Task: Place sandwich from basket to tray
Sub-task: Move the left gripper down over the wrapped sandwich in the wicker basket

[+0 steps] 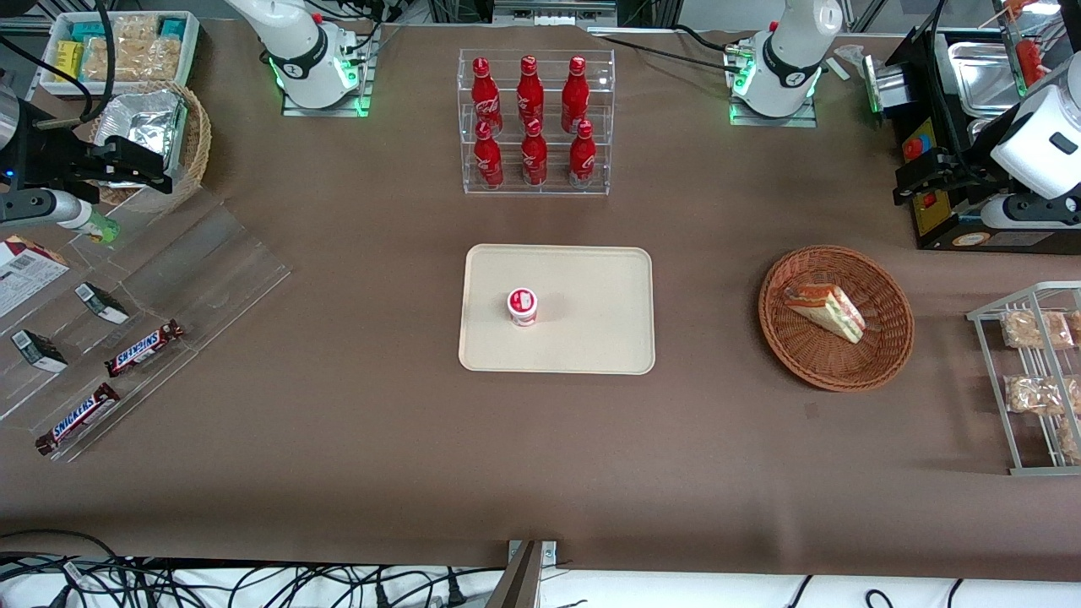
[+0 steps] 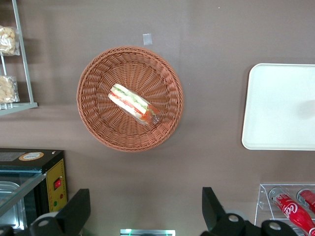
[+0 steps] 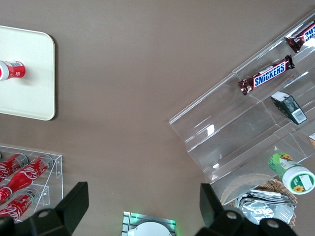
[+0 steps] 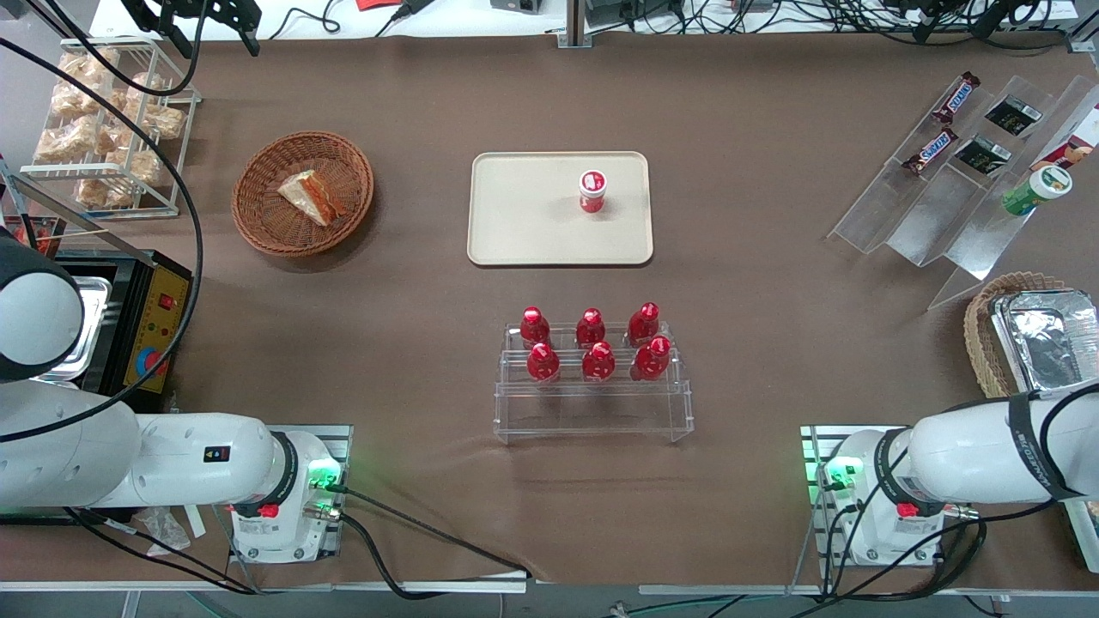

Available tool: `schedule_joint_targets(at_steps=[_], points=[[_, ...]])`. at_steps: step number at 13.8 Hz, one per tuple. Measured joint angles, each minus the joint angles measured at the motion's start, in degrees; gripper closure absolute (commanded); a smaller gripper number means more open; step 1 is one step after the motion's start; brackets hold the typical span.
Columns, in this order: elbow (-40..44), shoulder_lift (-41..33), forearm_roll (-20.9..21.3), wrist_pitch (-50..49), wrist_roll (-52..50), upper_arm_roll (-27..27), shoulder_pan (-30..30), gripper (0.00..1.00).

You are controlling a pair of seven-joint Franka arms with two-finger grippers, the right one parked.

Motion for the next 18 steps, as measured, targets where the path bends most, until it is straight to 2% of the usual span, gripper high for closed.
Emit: schedule_joint_targets(at_steps=[8,13,18], points=[[-0.9,2.9,1.2,1.5,-3.4,0.0,0.4,0.00],[-12.1,4.6,1.9,14.4,-17.4,0.0,0.6,0.00],[-23.6,4.8,5.4,28.4,-35.4,-0.1,0.5,0.00]])
